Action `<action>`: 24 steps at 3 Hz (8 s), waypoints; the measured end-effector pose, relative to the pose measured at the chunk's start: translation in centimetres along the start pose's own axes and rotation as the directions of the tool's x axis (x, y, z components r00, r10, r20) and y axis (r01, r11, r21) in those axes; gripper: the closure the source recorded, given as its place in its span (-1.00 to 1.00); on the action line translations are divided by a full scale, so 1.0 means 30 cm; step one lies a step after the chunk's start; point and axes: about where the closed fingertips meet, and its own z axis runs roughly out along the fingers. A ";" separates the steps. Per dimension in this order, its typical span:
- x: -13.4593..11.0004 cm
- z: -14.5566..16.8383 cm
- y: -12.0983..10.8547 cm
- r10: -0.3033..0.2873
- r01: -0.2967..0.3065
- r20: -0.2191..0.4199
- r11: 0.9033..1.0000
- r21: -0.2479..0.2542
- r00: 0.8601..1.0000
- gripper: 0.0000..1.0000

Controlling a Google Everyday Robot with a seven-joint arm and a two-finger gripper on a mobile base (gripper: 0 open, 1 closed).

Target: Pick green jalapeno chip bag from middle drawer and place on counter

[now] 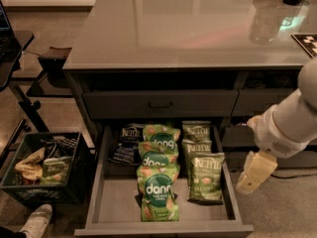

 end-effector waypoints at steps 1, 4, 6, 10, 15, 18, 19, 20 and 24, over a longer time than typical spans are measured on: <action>0.026 0.186 -0.005 -0.006 0.007 0.045 1.000 -0.018 0.999 -1.00; 0.067 0.439 -0.038 0.068 -0.064 0.157 0.998 -0.029 0.985 -1.00; 0.105 0.672 -0.186 0.172 -0.195 0.341 0.980 0.034 0.924 -1.00; 0.107 0.791 -0.163 0.228 -0.260 0.467 0.966 0.005 0.854 -1.00; 0.110 0.975 -0.234 0.226 -0.309 0.521 0.948 0.078 0.823 -0.76; 0.078 1.038 -0.288 0.170 -0.275 0.490 0.950 0.150 0.855 -0.76; 0.088 1.086 -0.323 0.166 -0.283 0.475 0.941 0.186 0.864 -0.70; 0.102 1.145 -0.367 0.159 -0.286 0.459 0.933 0.220 0.874 -0.70; 0.114 1.196 -0.428 0.166 -0.305 0.464 0.921 0.242 0.870 0.74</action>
Offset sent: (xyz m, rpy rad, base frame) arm 0.0041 0.0052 -0.0473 0.0396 0.0043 0.0149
